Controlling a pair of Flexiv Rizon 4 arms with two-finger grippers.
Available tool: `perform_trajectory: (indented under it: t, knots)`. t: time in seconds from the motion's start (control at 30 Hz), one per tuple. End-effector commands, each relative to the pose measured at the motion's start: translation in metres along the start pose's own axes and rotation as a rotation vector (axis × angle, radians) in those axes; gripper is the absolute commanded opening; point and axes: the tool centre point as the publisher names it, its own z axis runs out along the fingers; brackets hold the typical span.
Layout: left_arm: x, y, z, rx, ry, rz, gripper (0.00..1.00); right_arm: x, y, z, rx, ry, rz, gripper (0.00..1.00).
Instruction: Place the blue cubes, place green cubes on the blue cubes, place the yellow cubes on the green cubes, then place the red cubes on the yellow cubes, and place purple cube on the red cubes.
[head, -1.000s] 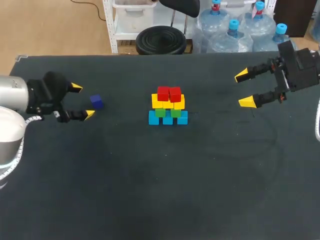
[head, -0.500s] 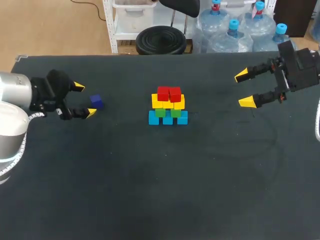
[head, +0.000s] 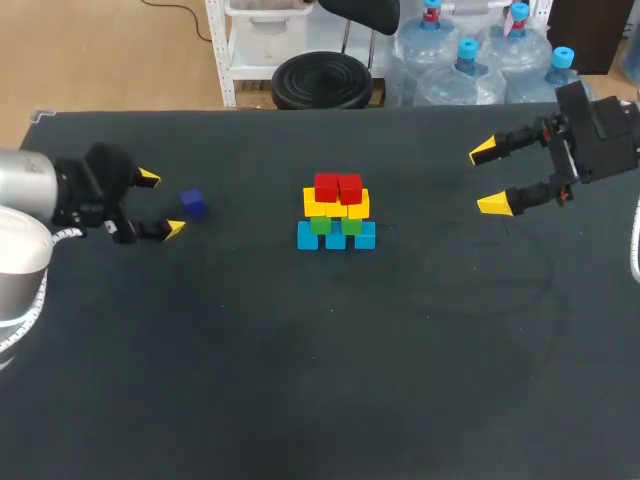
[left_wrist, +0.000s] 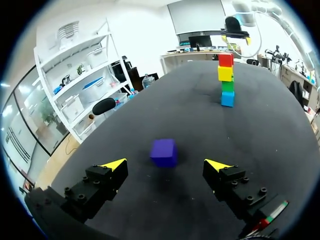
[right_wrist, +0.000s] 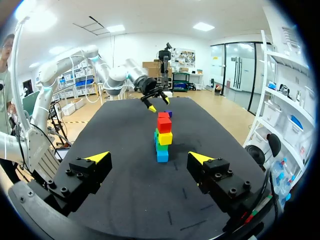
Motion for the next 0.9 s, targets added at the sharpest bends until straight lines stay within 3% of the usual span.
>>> perform_trajectory:
  t: [0.03, 0.6, 0.9]
  knots:
    - [-0.001, 0.005, 0.006, -0.001, -0.007, 0.004, 1.00, 0.000, 0.000, 0.001, 0.001, 0.000, -0.001, 1.00]
    - [-0.011, 0.018, 0.029, 0.013, -0.027, -0.015, 1.00, 0.000, 0.000, 0.001, 0.001, 0.000, -0.001, 1.00]
    - [-0.013, 0.014, 0.035, 0.025, -0.026, -0.018, 1.00, 0.000, 0.000, 0.001, 0.001, 0.000, -0.001, 1.00]
